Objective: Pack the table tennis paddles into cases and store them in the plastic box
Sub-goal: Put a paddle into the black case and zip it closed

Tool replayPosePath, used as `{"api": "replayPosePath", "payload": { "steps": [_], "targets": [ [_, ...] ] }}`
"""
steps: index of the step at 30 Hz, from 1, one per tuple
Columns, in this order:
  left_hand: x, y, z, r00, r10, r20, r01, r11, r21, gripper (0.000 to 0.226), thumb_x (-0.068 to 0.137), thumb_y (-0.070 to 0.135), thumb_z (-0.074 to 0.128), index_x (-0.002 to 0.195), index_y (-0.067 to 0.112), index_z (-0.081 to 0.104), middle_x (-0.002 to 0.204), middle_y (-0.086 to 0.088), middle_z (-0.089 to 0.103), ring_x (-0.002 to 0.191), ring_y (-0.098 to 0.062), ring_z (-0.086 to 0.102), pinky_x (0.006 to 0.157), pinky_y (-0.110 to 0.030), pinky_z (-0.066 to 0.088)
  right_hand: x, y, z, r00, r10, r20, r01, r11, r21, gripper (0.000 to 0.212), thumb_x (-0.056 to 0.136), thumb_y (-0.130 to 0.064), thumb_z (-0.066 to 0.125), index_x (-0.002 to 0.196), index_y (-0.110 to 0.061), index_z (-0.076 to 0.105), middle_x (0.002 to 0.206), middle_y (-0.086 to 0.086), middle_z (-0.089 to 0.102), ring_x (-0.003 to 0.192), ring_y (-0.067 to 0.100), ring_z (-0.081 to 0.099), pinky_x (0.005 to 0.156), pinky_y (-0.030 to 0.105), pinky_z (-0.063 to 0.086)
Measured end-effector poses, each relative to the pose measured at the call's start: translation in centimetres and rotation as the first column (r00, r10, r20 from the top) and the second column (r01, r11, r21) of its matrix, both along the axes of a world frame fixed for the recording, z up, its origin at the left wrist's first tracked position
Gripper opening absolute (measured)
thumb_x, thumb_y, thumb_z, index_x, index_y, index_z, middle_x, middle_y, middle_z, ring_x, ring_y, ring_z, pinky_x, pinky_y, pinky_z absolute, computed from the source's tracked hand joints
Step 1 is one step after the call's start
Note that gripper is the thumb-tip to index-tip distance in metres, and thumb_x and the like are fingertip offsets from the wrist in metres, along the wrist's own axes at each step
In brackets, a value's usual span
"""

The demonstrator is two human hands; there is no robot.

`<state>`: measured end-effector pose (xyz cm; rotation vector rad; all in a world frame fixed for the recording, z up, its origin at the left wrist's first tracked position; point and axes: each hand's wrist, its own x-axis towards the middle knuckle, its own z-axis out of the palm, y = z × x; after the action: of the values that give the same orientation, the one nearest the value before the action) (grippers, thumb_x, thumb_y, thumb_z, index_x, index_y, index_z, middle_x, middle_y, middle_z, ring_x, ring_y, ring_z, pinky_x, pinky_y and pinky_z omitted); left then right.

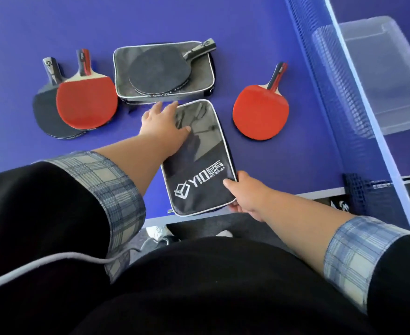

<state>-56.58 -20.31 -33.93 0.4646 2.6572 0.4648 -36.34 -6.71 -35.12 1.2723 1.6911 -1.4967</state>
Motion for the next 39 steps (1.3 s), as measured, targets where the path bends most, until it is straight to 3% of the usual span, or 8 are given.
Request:
{"api": "replayPosePath", "payload": {
  "steps": [9, 14, 18, 23, 28, 32, 35, 39],
  "targets": [
    [6.0, -0.4, -0.5, 0.952, -0.250, 0.174, 0.285, 0.935, -0.212, 0.082, 0.086, 0.053, 0.061, 0.151, 0.046, 0.013, 0.164, 0.001, -0.004, 0.149, -0.029, -0.007, 0.114, -0.060, 0.019, -1.1, 0.9, 0.9, 0.901, 0.428, 0.062, -0.418, 0.823, 0.385, 0.035, 0.097, -0.040, 0.053, 0.121, -0.014, 0.049, 0.117, 0.009, 0.050, 0.093, 0.030, 0.059, 0.089, 0.047, 0.054],
    [7.5, 0.1, 0.1, 0.945, -0.259, 0.200, 0.304, 0.923, -0.236, 0.083, 0.086, 0.055, 0.060, 0.151, 0.046, 0.010, 0.164, 0.002, -0.007, 0.149, -0.027, -0.009, 0.114, -0.059, 0.022, -2.3, 0.9, 1.6, 0.899, 0.434, -0.060, -0.359, 0.808, 0.467, 0.031, 0.096, -0.035, 0.055, 0.121, -0.017, 0.059, 0.121, 0.011, 0.050, 0.095, 0.034, 0.061, 0.084, 0.046, 0.056],
    [8.5, 1.8, 1.4, 0.972, -0.108, 0.208, 0.137, 0.982, -0.131, 0.078, 0.083, 0.071, 0.049, 0.149, 0.043, 0.021, 0.162, 0.003, 0.012, 0.148, -0.028, 0.008, 0.110, -0.058, 0.028, -2.1, 0.5, 2.7, 0.901, 0.361, -0.241, -0.219, 0.856, 0.468, 0.024, 0.093, -0.034, 0.060, 0.111, -0.018, 0.060, 0.110, 0.003, 0.055, 0.090, 0.025, 0.059, 0.074, 0.039, 0.053],
    [8.1, 1.7, 5.2, 0.931, 0.183, 0.316, -0.275, 0.921, 0.277, 0.081, 0.074, 0.074, 0.055, 0.144, 0.038, 0.033, 0.117, 0.020, 0.053, 0.102, -0.001, 0.054, 0.078, -0.021, 0.041, -2.1, -0.7, 5.1, 0.776, 0.338, -0.532, -0.190, 0.930, 0.313, 0.033, 0.099, -0.036, 0.054, 0.130, -0.023, 0.055, 0.118, -0.005, 0.061, 0.098, 0.009, 0.056, 0.084, 0.023, 0.042],
    [6.7, -2.4, 9.1, 0.944, 0.264, 0.199, -0.323, 0.863, 0.387, 0.081, 0.076, 0.054, 0.064, 0.145, 0.035, 0.027, 0.142, 0.009, 0.046, 0.110, -0.016, 0.059, 0.091, -0.039, 0.050, -4.7, -3.6, 8.5, 0.545, 0.445, -0.711, -0.300, 0.895, 0.330, 0.032, 0.098, -0.013, 0.042, 0.120, -0.009, 0.065, 0.110, 0.012, 0.065, 0.094, 0.009, 0.053, 0.084, -0.002, 0.036],
    [5.4, -7.0, 10.8, 0.966, 0.233, 0.114, -0.259, 0.893, 0.369, 0.080, 0.081, 0.034, 0.060, 0.149, 0.038, 0.018, 0.149, 0.006, 0.034, 0.116, -0.020, 0.055, 0.092, -0.044, 0.052, -8.1, -7.2, 9.5, 0.480, 0.605, -0.635, -0.483, 0.787, 0.384, 0.039, 0.091, -0.012, 0.043, 0.099, -0.046, 0.061, 0.096, 0.011, 0.066, 0.088, 0.027, 0.059, 0.086, 0.046, 0.051],
    [3.8, -10.3, 10.4, 0.983, 0.179, -0.048, -0.160, 0.949, 0.270, 0.077, 0.083, 0.021, 0.056, 0.150, 0.035, 0.021, 0.156, 0.007, 0.018, 0.134, -0.024, 0.037, 0.100, -0.041, 0.043, -10.1, -9.9, 8.6, 0.477, 0.740, -0.474, -0.564, 0.671, 0.480, 0.052, 0.095, -0.025, 0.050, 0.146, -0.035, 0.045, 0.138, 0.000, 0.055, 0.126, 0.017, 0.052, 0.104, 0.029, 0.037],
    [2.1, -14.8, 9.0, 0.982, 0.034, -0.185, -0.035, 0.999, 0.001, 0.080, 0.082, 0.012, 0.050, 0.151, 0.036, 0.019, 0.161, 0.009, 0.006, 0.147, -0.018, 0.004, 0.112, -0.045, 0.024, -12.0, -13.1, 6.5, 0.484, 0.865, -0.132, -0.710, 0.477, 0.519, 0.073, 0.098, -0.038, 0.051, 0.160, -0.033, 0.015, 0.168, 0.008, 0.013, 0.152, 0.032, 0.018, 0.120, 0.044, 0.025]
  ]
}}
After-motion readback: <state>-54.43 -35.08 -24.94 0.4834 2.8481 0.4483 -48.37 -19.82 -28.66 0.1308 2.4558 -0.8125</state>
